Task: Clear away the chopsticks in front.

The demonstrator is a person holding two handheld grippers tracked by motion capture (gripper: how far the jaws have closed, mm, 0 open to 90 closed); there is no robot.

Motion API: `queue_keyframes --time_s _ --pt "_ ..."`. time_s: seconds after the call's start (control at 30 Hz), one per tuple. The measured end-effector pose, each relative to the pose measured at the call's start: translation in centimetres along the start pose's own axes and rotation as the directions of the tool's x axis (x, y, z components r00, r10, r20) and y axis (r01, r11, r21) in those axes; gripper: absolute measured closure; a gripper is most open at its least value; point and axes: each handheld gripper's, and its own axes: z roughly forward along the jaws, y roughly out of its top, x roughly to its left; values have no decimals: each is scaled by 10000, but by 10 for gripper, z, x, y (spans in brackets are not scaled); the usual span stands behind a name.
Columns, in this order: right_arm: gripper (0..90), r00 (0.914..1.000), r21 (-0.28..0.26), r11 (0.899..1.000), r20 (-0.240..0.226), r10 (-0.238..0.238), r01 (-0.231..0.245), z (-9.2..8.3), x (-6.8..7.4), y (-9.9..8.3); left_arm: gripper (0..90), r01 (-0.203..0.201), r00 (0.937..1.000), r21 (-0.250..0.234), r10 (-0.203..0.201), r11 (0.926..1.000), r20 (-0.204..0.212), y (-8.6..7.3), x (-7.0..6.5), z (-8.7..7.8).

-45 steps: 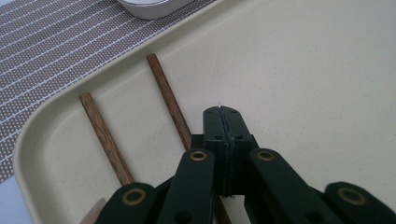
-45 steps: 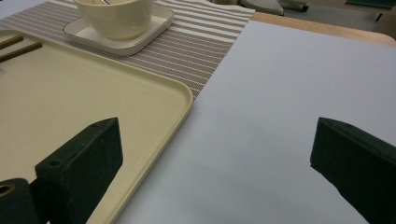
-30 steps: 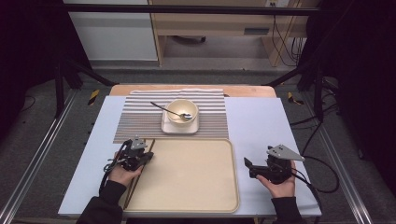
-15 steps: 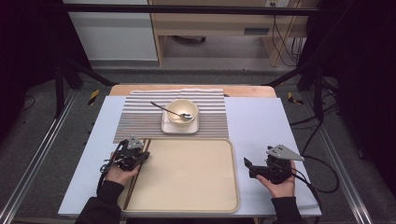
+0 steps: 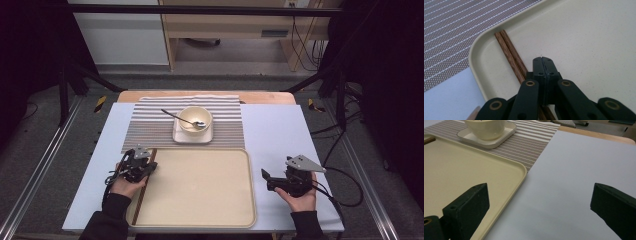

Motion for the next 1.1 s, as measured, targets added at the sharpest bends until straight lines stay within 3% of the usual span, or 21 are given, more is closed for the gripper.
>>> queue_keyframes --time_s 0.4,0.63,0.73,0.9,1.1 --pt "24 10000 -2 10000 -19 43 -43 0 0 0 896 -57 10000 -180 57 9998 28 1 -1 -2" --pt "25 10000 -57 10000 -9 43 -43 -1 0 1 879 29 9998 -767 -14 9971 188 5 -3 -10" --pt "25 10000 -85 9999 -9 64 -64 -2 0 1 841 132 9994 -1185 -93 9929 336 7 -3 -16" --pt "26 9999 -175 9998 25 106 -105 -3 -1 2 760 72 9998 -1725 -41 9850 180 12 -5 -26" --pt "28 9998 -319 9994 103 159 -156 -5 -2 2 580 466 9989 -2403 -454 9696 104 19 -5 -37"
